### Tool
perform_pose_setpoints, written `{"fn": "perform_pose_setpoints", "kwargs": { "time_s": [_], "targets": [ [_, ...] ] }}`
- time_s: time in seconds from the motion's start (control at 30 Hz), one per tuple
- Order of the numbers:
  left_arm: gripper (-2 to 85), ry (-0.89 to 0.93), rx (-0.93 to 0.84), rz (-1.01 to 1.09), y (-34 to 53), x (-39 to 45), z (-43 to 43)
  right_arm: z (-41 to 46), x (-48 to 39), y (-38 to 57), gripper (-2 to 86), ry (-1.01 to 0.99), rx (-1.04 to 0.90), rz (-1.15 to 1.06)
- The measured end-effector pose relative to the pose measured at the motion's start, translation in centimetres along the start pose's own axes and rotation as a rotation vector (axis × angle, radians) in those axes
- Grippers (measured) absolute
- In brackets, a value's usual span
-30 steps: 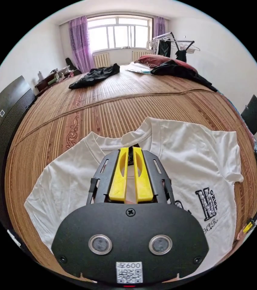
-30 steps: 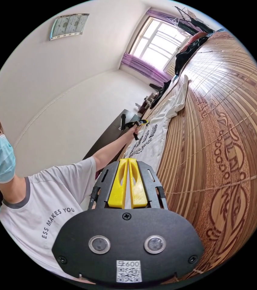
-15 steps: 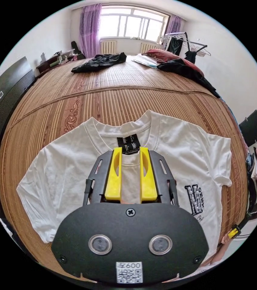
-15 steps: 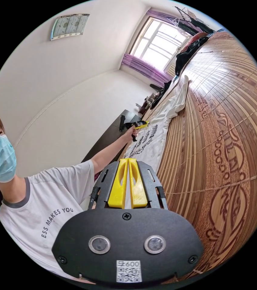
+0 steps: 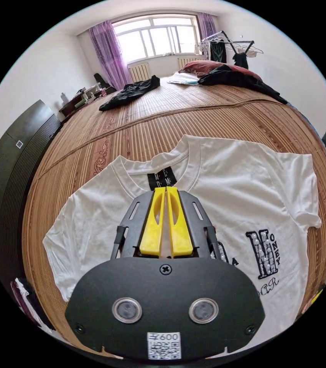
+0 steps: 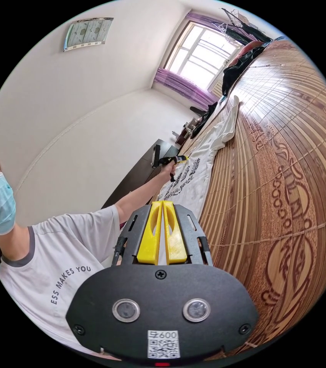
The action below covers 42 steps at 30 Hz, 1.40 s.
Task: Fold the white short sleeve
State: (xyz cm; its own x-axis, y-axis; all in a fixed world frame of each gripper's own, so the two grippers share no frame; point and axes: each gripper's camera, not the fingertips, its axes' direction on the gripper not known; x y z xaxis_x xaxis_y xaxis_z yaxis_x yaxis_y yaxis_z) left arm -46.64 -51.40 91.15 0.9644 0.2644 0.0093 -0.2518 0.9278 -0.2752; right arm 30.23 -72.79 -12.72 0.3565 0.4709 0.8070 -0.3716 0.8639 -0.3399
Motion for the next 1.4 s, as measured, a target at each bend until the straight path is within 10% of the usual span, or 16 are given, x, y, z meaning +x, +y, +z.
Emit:
{"fn": "perform_pose_setpoints", "kwargs": {
  "time_s": [0.7, 1.0, 1.4],
  "targets": [
    [2.3, -0.235, -0.019, 0.192, 7.5, 10.9, 6.5, -1.7, -0.3, -1.1, -0.9, 0.003, -0.011, 0.005],
    [7.2, -0.109, 0.147, -0.19, 9.6, 2.8, -1.3, -2.8, 0.1, -1.4, -0.9, 0.004, -0.014, 0.006],
    [0.9, 0.018, -0.033, 0.183, 8.6, 12.8, -3.1, -4.1, 1.4, -1.2, -0.9, 0.005, -0.015, 0.005]
  ]
}}
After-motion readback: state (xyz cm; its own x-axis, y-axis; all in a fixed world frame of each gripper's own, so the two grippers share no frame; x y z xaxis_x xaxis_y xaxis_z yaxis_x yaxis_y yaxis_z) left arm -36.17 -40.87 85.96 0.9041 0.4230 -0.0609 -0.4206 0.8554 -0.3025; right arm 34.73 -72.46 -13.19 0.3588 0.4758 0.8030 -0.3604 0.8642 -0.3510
